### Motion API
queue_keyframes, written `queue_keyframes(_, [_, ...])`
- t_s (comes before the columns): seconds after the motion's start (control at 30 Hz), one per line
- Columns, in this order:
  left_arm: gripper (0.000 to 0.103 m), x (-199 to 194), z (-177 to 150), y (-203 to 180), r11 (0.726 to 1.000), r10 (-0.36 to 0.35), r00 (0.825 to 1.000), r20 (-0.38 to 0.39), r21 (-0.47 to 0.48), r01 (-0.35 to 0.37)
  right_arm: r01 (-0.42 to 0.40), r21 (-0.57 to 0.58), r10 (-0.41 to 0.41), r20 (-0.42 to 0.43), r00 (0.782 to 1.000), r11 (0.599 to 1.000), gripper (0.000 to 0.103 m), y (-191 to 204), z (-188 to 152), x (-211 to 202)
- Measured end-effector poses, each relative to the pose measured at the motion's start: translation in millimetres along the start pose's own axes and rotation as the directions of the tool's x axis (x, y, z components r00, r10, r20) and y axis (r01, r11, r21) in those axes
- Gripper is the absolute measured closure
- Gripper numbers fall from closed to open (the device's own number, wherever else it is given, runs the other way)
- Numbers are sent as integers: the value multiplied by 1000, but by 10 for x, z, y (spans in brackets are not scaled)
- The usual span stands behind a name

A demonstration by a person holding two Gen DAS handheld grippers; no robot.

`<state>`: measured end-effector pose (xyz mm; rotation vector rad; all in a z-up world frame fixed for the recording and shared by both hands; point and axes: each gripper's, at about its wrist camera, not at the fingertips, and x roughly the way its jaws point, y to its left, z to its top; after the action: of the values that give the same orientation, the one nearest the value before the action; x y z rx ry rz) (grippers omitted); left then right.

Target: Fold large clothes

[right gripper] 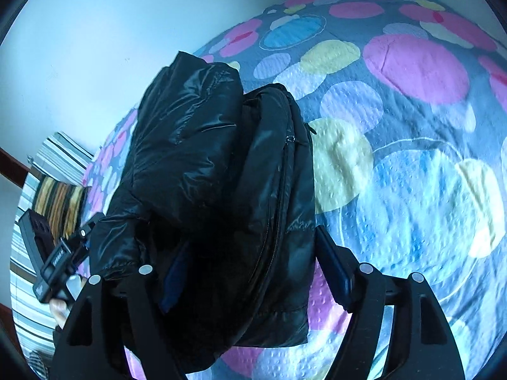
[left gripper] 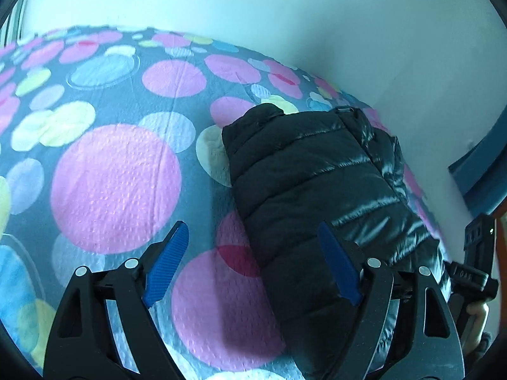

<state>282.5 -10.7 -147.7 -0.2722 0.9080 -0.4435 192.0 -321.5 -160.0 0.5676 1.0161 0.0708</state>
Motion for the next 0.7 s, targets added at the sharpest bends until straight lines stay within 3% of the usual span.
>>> queue_keyframes(0.1, [19, 105, 13, 21, 999, -54, 998, -28, -7, 53, 15, -36, -16, -15, 1000, 999, 29, 37, -32, -79])
queue_keyframes(0.3, [14, 314, 10, 53, 998, -54, 997, -57, -15, 53, 12, -28, -11, 33, 999, 1000, 28, -52, 47, -242])
queue_keyframes(0.47, [12, 343, 45, 21, 998, -56, 997, -53, -14, 55, -15, 41, 13, 51, 999, 999, 28, -177, 350, 2])
queue_keyframes(0.7, [10, 528, 97, -71, 999, -46, 996, -74, 0, 46, -98, 81, 102, -45, 994, 992, 16, -369, 535, 570])
